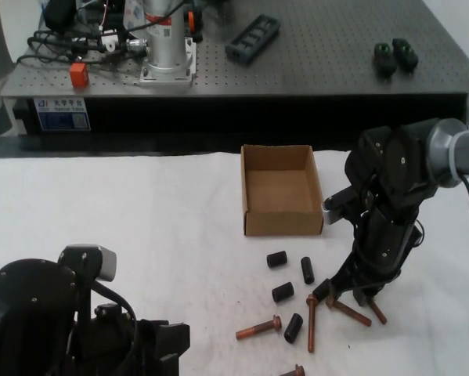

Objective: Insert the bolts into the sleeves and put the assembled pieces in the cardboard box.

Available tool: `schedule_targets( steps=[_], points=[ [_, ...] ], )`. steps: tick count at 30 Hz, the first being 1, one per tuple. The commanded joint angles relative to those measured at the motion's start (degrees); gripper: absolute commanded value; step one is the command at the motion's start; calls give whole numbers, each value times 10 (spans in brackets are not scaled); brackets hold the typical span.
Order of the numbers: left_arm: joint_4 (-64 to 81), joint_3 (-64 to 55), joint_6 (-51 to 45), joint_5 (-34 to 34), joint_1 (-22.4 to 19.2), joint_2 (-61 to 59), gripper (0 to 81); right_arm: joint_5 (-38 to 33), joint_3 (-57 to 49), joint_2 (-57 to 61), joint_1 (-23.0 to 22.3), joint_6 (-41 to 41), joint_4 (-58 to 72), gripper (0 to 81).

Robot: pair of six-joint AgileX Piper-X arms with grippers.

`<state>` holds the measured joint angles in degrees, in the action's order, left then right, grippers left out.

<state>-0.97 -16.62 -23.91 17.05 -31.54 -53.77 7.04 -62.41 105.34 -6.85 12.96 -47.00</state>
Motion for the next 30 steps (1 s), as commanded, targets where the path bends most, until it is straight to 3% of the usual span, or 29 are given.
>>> schedule_targets(
  steps=[1, 3, 13, 22, 30],
  points=[
    [7, -6, 6, 9, -1, -1, 293, -1, -7, 10, 4, -2, 13, 41],
    [7, -7, 6, 17, -1, -1, 293, -1, -7, 10, 4, -2, 16, 0],
    [-9, -61, 40, 42, -1, -32, 293, 1, -7, 10, 4, -1, 40, 1],
    [-199, -264, 223, 42, -13, -226, 293, 0, -7, 5, 5, -1, 24, 1],
    [-339, -484, 300, 12, -78, -402, 293, -49, -7, -68, 10, -5, -2, 1]
  ],
)
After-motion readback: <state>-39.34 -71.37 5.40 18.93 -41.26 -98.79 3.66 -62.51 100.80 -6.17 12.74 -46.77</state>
